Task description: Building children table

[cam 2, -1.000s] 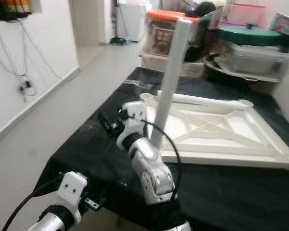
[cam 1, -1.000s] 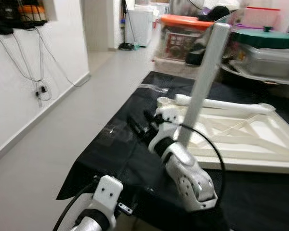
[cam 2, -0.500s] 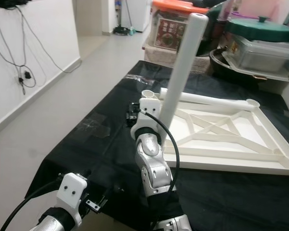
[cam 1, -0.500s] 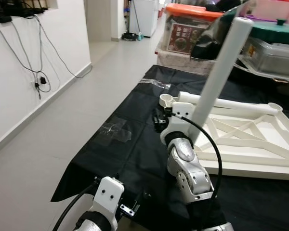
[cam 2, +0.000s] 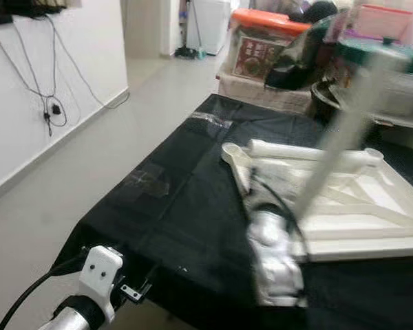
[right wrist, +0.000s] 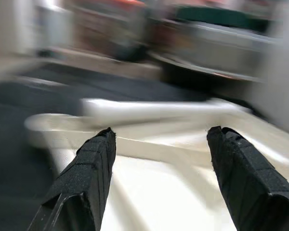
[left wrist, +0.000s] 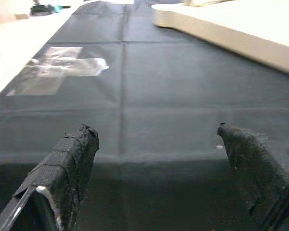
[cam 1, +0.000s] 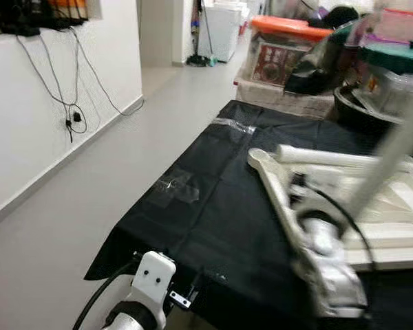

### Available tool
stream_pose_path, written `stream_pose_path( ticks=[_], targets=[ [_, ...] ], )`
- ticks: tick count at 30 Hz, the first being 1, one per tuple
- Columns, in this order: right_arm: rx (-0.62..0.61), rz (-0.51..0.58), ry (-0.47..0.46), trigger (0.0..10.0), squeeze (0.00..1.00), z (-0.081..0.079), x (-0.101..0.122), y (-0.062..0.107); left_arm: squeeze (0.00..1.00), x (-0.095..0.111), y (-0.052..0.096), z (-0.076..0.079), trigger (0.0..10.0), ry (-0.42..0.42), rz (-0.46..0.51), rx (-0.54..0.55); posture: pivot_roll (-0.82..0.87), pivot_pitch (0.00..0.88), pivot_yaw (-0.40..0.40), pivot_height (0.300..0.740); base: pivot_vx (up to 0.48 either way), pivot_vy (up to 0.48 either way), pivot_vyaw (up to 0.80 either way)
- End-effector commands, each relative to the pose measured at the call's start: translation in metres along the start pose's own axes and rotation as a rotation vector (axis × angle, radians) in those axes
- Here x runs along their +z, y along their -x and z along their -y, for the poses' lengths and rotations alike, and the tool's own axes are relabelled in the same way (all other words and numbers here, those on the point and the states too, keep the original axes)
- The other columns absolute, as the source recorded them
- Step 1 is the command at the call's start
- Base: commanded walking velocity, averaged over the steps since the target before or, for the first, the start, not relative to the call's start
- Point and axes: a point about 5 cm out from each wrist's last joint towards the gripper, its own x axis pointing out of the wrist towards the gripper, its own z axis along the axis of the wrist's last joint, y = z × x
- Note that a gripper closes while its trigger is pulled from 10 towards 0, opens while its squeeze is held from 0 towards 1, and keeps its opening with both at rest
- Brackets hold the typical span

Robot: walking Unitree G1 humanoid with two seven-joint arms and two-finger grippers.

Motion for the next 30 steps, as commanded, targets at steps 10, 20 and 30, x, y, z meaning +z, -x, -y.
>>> stream_pose_path(
  ticks=[10, 20, 30],
  targets=[
    [0.243, 0.045, -0.160, 10.0, 0.00, -0.027, 0.014, -0.003, 0.00, -0.005, -0.001, 0.002, 10.0, 0.004, -0.026, -0.030, 0.19, 0.000, -0.090, 0.740, 0.000, 0.000, 0.00],
    [0.491, -0.033, -0.058, 10.0, 0.00, -0.078, 0.017, -0.031, 0.00, -0.003, 0.001, 0.006, 10.0, 0.005, -0.022, -0.033, 0.20, 0.000, -0.101, 0.740, 0.000, 0.000, 0.00],
    [0.568, -0.316, 0.172, 10.0, 0.00, -0.080, -0.005, -0.067, 0.00, 0.008, 0.014, 0.016, 10.0, 0.016, -0.012, -0.059, 0.21, 0.097, -0.106, 0.740, 0.000, 0.000, 0.00]
  ],
)
